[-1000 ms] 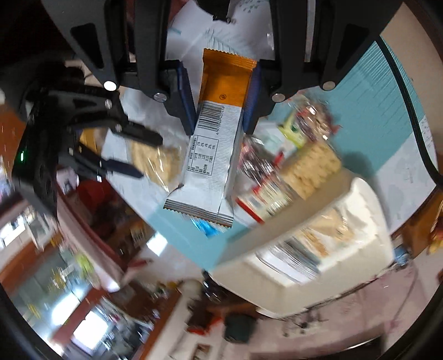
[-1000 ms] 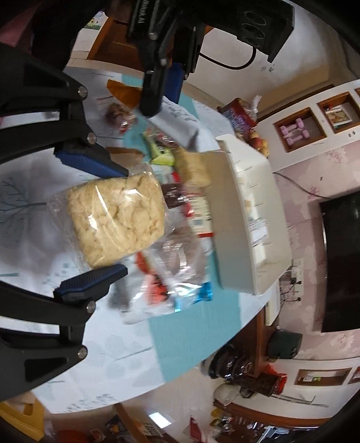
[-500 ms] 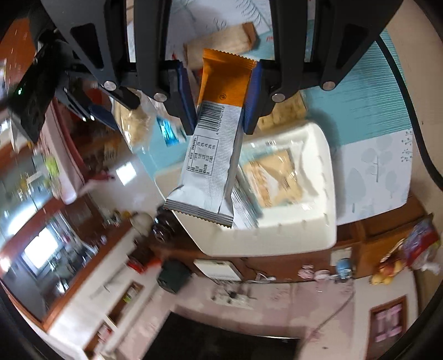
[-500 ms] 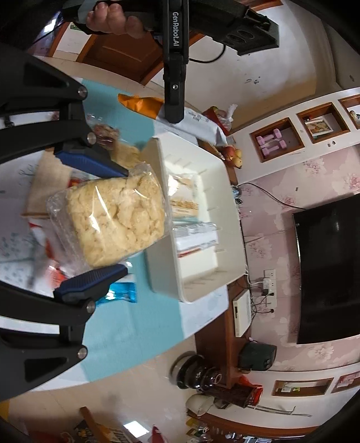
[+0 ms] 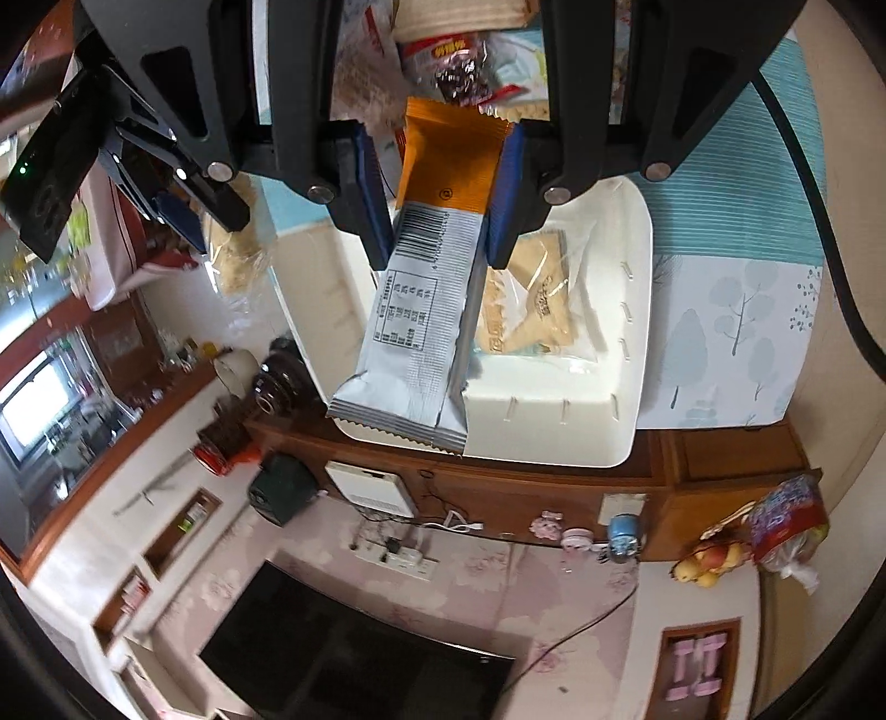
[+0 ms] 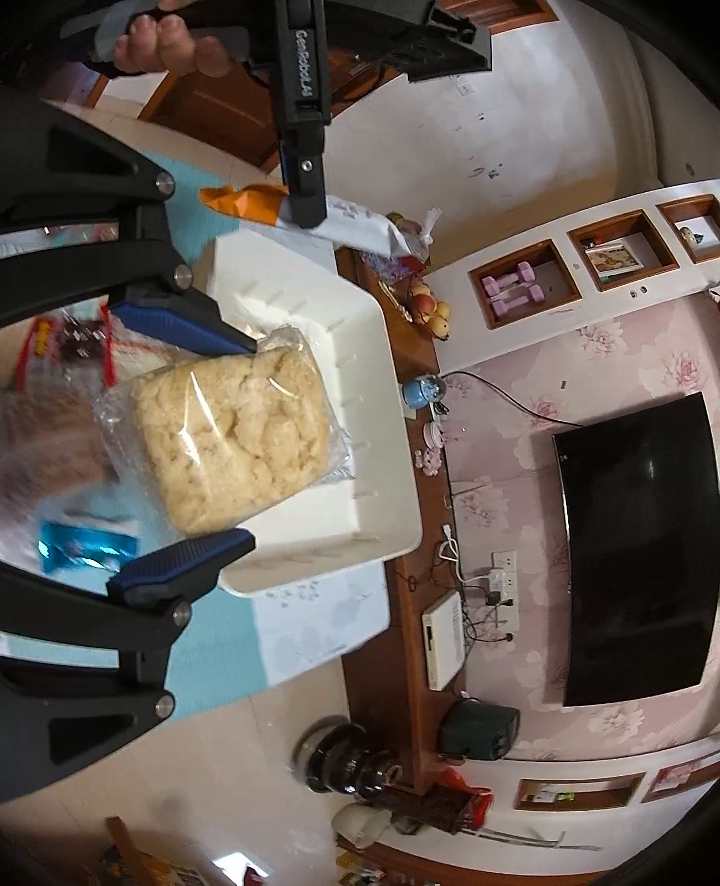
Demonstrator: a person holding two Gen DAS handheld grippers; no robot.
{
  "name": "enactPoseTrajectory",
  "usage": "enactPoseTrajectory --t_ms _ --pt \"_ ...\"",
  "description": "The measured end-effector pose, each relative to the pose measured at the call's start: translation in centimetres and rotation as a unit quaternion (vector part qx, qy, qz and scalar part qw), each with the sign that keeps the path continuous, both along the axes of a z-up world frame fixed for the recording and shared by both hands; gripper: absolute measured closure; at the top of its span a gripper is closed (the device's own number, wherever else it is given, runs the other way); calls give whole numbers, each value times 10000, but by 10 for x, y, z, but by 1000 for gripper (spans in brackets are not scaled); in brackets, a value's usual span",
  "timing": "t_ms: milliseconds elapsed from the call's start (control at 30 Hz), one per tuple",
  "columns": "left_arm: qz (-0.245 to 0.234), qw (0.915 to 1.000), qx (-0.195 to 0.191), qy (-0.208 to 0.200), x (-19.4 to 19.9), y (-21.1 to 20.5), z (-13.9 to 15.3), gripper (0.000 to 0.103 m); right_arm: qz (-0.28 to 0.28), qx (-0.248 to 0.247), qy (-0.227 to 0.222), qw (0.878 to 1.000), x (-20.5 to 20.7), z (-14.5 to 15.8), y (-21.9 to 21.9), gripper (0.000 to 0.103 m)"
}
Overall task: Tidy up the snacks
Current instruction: 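Lower snack bar into bin with left tool while right tool releases cookie bag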
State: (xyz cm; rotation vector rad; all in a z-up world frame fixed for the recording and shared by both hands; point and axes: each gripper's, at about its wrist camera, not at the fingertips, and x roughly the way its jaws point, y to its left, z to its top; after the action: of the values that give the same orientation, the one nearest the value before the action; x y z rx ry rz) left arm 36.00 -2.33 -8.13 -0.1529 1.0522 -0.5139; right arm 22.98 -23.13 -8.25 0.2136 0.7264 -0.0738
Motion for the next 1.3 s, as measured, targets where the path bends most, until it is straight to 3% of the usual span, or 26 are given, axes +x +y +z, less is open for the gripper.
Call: enactPoseTrajectory --t_ms 200,633,700,900,1133,1300 --pt "229 9997 96 -63 13 -11 -16 69 72 -254 18 9996 23 -12 -15 40" --pt "581 9976 305 222 26 -23 -51 65 21 -54 403 9992 57 -54 -41 39" --pt "600 9974 312 259 25 -22 -53 54 58 33 482 9988 61 -58 -42 39" --pt "722 9965 271 313 16 -16 -53 43 -52 203 542 9983 62 -61 -47 33" --pt "793 9961 311 211 -2 1 -44 40 -64 205 431 9988 51 -54 -45 33" --pt "829 9959 292 233 -19 21 -37 40 -175 -61 378 9991 36 -46 -34 33"
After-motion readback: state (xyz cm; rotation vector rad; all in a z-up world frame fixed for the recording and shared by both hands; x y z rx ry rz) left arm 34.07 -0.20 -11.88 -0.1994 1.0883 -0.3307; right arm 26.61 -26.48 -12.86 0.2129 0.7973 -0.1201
